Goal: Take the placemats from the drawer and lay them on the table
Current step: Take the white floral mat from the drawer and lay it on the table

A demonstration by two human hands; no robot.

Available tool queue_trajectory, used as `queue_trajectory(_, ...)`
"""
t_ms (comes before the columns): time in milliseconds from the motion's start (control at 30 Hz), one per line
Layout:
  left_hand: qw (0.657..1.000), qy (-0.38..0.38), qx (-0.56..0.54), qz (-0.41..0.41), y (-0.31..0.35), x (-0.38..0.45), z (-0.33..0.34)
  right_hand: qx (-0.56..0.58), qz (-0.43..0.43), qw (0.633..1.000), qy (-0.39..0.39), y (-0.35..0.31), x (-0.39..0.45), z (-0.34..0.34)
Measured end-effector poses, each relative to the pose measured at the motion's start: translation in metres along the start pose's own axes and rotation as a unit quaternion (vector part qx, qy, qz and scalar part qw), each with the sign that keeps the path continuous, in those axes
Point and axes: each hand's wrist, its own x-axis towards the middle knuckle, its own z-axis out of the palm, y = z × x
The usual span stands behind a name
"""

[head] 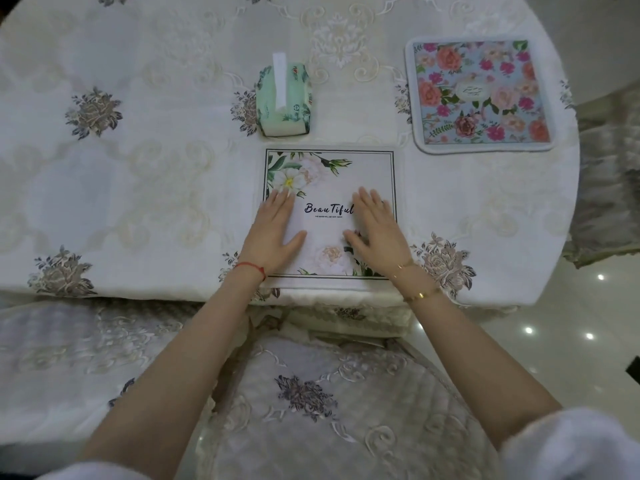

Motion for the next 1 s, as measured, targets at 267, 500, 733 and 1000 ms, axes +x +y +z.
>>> queue_trajectory(267, 0.998, -0.037, 0.045, 0.008, -0.013, 0.049, -0.001, -0.071, -0.02, 0.997, -0.038, 0.015, 0.04, 0.009)
queue_trajectory(500, 0.999, -0.016, 0.031, -0.021, -0.029, 0.04, -0.005, -0.019, 0.063, 0.997, 0.026, 0.045, 0.022, -0.007)
queue_trajectory(733, 1.0, -0.012, 0.007, 0.015, -0.002, 0.101, -0.013, -0.026, -0.019, 0.999, -0.025, 0.002, 0.109, -0.009)
queue_trajectory(1000, 0.997, -0.004, 0.066, 0.034, -0.025, 0.113, -0.012, -0.056, -0.017, 0.998, -0.02, 0.023, 0.113, -0.006)
